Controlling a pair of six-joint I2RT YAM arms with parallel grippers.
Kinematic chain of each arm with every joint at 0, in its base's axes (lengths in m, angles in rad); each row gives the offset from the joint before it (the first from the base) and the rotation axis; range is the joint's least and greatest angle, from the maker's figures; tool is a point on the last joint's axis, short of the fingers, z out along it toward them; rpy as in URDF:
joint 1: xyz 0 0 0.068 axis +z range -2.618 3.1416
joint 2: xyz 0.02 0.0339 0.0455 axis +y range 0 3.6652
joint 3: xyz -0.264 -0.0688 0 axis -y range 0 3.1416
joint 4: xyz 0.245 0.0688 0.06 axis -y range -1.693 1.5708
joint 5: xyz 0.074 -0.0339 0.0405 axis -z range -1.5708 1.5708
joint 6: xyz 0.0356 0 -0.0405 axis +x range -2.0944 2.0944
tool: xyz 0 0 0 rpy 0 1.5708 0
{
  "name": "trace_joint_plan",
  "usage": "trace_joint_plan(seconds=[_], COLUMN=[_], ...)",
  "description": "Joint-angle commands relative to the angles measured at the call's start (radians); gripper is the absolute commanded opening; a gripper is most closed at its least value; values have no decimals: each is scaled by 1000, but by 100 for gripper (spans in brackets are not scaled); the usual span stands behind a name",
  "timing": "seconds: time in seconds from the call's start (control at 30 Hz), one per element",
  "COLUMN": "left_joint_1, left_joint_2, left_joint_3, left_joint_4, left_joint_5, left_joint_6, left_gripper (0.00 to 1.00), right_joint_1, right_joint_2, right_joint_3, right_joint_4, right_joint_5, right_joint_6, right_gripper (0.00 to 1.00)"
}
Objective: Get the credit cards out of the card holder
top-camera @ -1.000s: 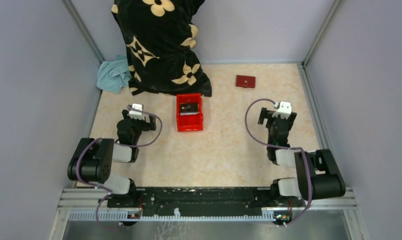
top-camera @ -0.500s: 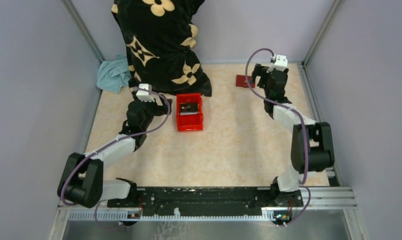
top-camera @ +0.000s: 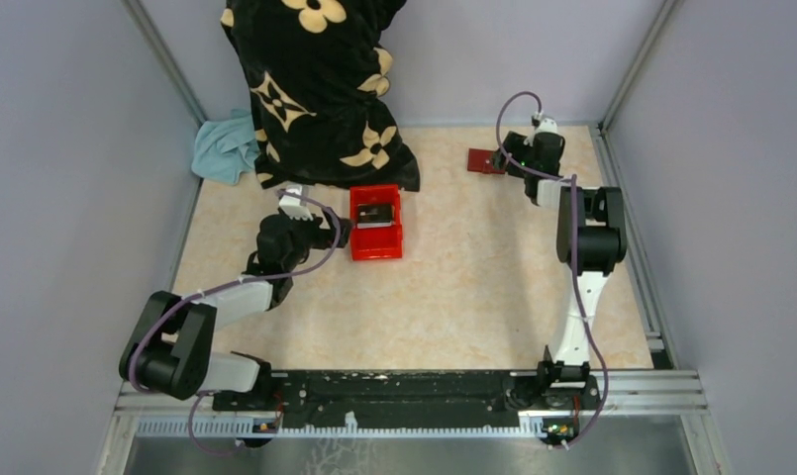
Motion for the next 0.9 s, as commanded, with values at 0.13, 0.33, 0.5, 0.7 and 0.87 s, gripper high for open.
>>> trace_joint_plan(seconds=[0.13, 0.33, 0.5, 0.7, 0.87], left_joint_1=[-3, -3, -3, -2, -2], left_joint_2=[26, 64, 83, 109, 100], left_joint_3=[-1, 24, 35, 55, 50], left_joint_4=[101, 89, 79, 54, 55], left_joint_5=[-4, 37, 38, 43, 42], left_joint_6=[-12, -14, -24, -22, -17], left_gripper=[100, 100, 99, 99, 99], right_joint_1=[7, 9, 9, 9, 8], right_joint_2=[117, 123, 126, 111, 83], right_joint_3=[153, 162, 153, 130, 105], right_joint_4=[56, 15, 25, 50, 76], right_joint_5=[-121, -67, -79, -83, -98], right_joint_6=[3, -49, -54, -51, -52], right_gripper=[68, 66, 46, 5, 0])
